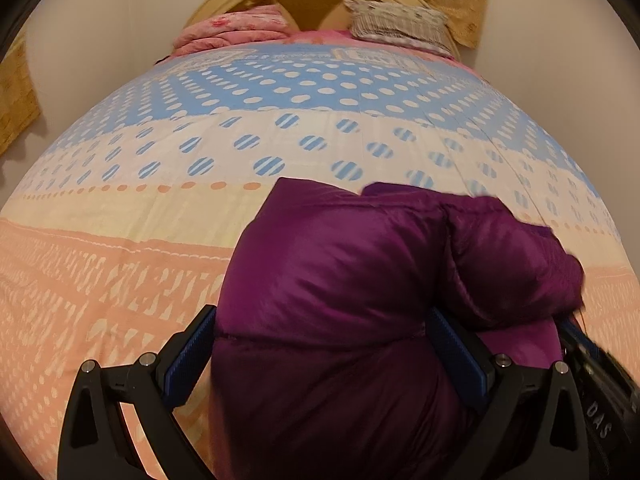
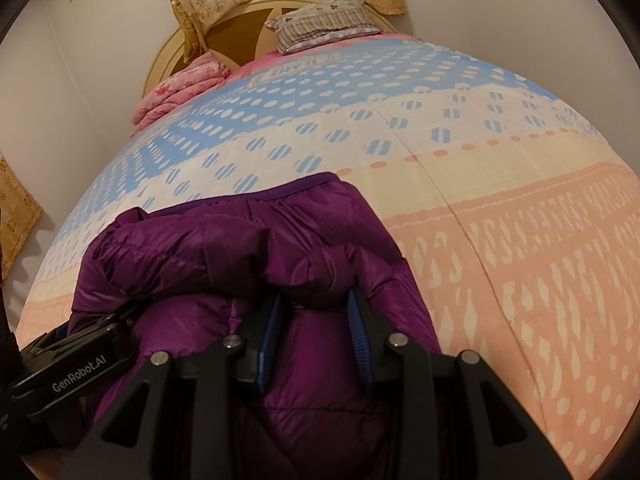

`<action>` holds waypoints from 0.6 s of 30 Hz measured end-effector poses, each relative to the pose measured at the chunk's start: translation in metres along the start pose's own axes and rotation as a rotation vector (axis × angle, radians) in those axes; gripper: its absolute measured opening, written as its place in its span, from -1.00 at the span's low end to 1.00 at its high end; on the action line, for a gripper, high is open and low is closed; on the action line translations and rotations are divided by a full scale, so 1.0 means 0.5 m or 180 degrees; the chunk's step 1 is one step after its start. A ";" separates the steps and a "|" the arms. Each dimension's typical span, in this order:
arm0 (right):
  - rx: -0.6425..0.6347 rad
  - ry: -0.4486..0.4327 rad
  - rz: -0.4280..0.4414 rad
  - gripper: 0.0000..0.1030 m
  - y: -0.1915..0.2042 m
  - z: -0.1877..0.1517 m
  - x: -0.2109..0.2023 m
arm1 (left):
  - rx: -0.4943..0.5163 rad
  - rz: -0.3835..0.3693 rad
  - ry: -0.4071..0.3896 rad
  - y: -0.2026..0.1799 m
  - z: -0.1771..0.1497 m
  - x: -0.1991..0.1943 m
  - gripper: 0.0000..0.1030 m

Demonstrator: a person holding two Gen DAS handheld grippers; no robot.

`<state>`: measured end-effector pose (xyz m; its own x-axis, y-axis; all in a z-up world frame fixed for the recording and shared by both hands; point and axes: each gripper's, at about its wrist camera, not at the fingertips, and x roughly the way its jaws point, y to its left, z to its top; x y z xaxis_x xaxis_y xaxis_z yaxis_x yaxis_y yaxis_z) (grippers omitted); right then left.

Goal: Fold large clothes

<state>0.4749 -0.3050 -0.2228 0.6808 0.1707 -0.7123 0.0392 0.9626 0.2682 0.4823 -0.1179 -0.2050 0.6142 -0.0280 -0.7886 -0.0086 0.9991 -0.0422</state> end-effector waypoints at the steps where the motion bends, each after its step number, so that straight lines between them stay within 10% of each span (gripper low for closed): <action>1: 0.0022 -0.0061 0.0075 -0.22 -0.006 -0.005 -0.023 | 0.0054 -0.0056 0.0006 0.004 -0.005 -0.015 0.98; 4: 0.0207 -0.0291 0.0200 0.16 -0.038 -0.040 -0.090 | 0.0127 -0.0284 -0.0214 0.038 -0.042 -0.094 0.98; 18: 0.0353 0.0039 0.0392 0.28 -0.075 -0.095 -0.070 | 0.0079 -0.0660 -0.0265 0.073 -0.129 -0.121 0.98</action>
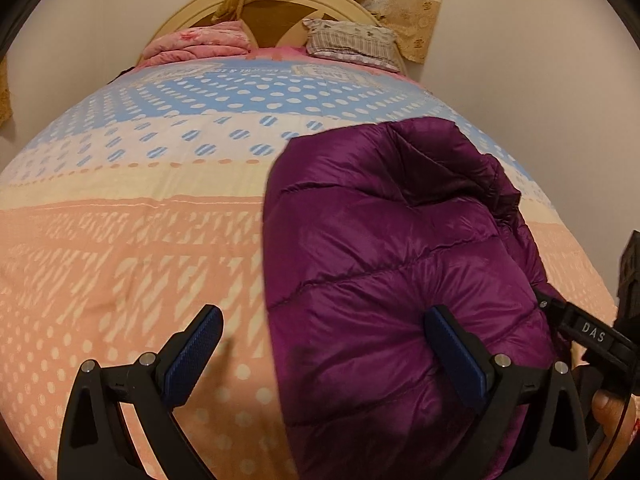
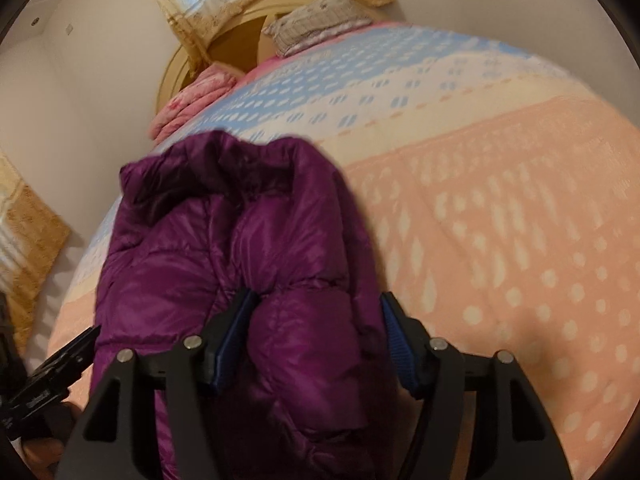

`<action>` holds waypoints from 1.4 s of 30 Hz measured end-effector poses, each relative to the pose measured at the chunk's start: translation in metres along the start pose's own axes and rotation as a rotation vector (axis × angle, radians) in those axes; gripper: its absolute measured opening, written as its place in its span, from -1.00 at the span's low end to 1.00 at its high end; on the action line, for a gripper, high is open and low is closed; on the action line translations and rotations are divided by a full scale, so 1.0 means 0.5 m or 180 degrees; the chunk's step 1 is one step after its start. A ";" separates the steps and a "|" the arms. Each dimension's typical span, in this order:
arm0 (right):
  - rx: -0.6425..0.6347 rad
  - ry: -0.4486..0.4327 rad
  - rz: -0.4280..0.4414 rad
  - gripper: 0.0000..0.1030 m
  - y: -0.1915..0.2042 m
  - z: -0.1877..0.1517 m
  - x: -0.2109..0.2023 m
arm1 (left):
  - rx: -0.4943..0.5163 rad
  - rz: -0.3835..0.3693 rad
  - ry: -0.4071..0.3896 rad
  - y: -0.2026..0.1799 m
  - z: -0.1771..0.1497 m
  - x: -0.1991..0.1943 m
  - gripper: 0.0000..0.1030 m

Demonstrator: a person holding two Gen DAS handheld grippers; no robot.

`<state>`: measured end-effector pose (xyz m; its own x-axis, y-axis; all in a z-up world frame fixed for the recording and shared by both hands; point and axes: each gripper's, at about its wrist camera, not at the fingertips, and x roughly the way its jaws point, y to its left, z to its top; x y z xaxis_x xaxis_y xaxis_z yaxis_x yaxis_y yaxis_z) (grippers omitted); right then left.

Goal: Fold large clothes

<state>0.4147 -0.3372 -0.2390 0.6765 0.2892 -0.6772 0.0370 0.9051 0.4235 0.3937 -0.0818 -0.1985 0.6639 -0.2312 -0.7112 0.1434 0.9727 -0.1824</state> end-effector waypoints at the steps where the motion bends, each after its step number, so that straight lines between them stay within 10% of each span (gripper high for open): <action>1: -0.0006 0.0008 0.0015 0.27 0.000 0.000 0.000 | 0.0012 -0.0015 -0.0008 0.000 0.001 0.002 0.98; 9: -0.0117 0.0178 0.0358 -0.03 0.022 -0.006 0.018 | -0.0015 -0.0451 0.0048 -0.027 -0.002 0.016 0.71; 16: -0.0200 0.0036 0.0715 -0.44 0.054 -0.015 -0.024 | 0.0550 -0.0118 -0.0278 -0.094 0.003 -0.060 -0.36; 31: -0.0674 -0.0035 0.1348 -0.49 0.285 -0.025 -0.048 | 0.0442 0.0304 -0.0902 0.036 0.015 -0.299 -0.49; 42: -0.0959 0.0178 0.1476 -0.49 0.396 -0.065 -0.003 | 0.0179 0.0568 -0.0913 0.153 -0.008 -0.325 -0.49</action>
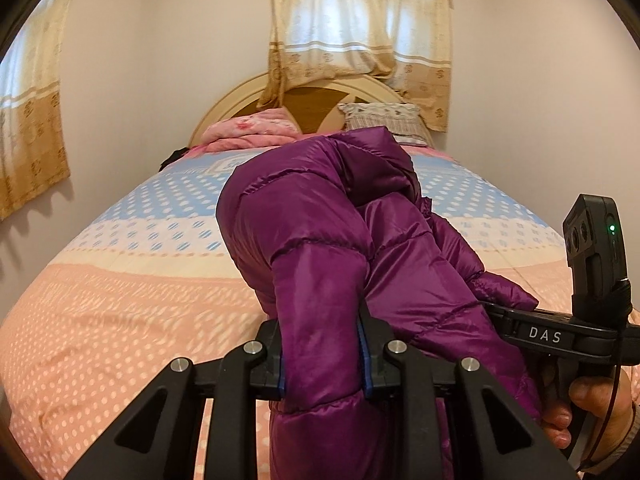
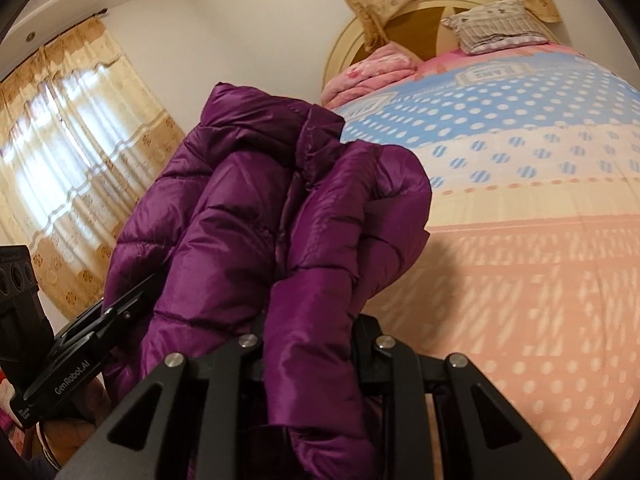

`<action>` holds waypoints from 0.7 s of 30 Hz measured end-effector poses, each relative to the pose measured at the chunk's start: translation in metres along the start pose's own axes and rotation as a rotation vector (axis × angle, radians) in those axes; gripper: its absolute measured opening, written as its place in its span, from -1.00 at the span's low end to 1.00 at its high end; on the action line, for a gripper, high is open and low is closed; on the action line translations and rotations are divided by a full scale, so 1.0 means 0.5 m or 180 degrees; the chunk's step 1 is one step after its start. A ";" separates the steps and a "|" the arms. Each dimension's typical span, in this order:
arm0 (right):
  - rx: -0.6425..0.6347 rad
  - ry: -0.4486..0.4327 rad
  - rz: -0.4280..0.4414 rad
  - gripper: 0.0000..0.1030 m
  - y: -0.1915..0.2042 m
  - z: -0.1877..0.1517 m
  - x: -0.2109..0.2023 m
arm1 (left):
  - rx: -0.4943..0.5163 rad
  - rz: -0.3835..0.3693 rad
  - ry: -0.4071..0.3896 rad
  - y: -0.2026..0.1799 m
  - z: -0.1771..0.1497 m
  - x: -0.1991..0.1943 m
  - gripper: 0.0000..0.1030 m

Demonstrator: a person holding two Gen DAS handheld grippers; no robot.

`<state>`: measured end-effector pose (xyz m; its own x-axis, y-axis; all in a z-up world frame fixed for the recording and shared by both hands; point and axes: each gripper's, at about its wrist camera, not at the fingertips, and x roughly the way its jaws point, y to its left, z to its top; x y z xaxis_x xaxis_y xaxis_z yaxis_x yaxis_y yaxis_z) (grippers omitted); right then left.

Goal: Fold large clothes

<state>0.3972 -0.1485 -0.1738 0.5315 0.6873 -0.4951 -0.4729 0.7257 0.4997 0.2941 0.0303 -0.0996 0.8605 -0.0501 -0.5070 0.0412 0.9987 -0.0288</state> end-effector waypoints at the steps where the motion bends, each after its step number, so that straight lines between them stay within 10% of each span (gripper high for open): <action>1: -0.0014 0.0023 -0.0001 -0.49 0.004 0.000 0.006 | -0.0018 0.0015 0.0004 0.009 -0.007 -0.004 -0.49; 21: -0.0087 0.0454 -0.0107 -0.49 0.020 -0.062 0.116 | -0.0260 0.0164 0.0322 0.105 -0.104 0.047 -0.42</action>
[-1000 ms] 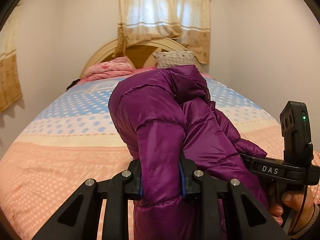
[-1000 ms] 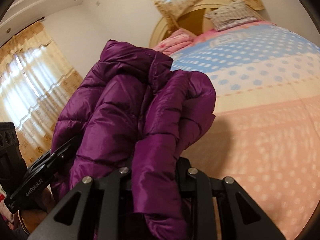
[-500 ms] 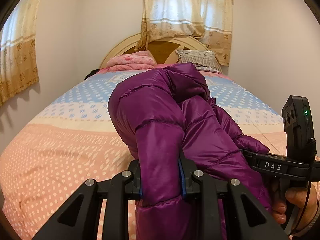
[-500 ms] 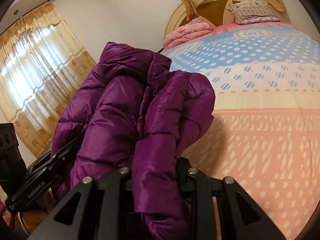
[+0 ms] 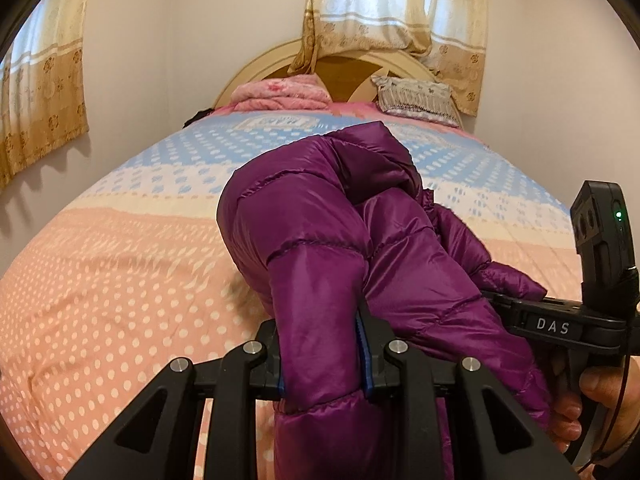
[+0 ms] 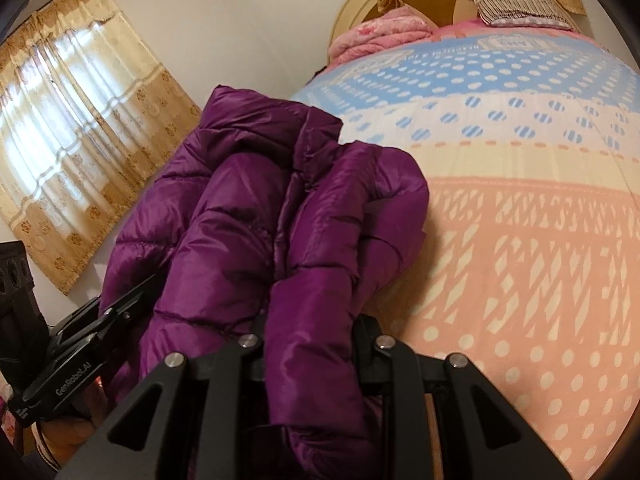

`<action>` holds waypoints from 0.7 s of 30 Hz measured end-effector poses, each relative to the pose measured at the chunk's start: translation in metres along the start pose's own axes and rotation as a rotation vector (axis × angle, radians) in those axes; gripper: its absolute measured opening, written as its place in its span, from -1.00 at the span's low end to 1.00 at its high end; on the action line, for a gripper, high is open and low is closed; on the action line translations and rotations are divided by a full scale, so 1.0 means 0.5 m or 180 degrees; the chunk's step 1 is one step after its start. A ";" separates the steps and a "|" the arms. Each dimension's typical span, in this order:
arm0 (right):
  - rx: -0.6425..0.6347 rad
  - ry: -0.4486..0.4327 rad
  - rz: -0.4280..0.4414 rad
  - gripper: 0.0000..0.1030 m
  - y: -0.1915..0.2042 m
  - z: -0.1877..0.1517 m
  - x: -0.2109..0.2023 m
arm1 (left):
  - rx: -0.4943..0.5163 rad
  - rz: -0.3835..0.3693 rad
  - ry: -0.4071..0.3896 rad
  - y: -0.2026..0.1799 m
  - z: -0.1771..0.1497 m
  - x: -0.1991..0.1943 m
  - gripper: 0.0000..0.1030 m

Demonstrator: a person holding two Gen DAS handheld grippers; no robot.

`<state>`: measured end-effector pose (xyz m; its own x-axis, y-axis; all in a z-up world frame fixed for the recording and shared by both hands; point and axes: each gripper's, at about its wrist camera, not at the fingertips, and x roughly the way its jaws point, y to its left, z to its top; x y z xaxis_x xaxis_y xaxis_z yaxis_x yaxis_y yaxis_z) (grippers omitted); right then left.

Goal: Fold large clothes

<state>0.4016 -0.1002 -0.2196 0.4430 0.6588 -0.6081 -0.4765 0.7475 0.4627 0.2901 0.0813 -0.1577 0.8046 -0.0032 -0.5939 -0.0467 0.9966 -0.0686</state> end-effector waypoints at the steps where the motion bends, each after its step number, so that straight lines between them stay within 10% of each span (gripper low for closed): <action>1: 0.0013 0.0012 -0.0015 -0.49 -0.004 -0.002 0.004 | -0.0007 0.0027 0.0013 0.004 -0.005 0.006 -0.33; 14: -0.0074 0.0028 -0.0384 -0.04 0.018 -0.003 -0.032 | -0.0049 0.0295 0.0170 0.017 -0.032 -0.018 0.15; 21: -0.0280 -0.0425 -0.0627 0.25 0.096 -0.004 -0.181 | -0.0015 0.0303 -0.0376 0.003 -0.012 -0.182 0.20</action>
<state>0.3369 -0.1240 -0.1437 0.6275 0.5108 -0.5877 -0.4327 0.8562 0.2822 0.2134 0.0828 -0.1086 0.8604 0.1015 -0.4994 -0.1288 0.9915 -0.0204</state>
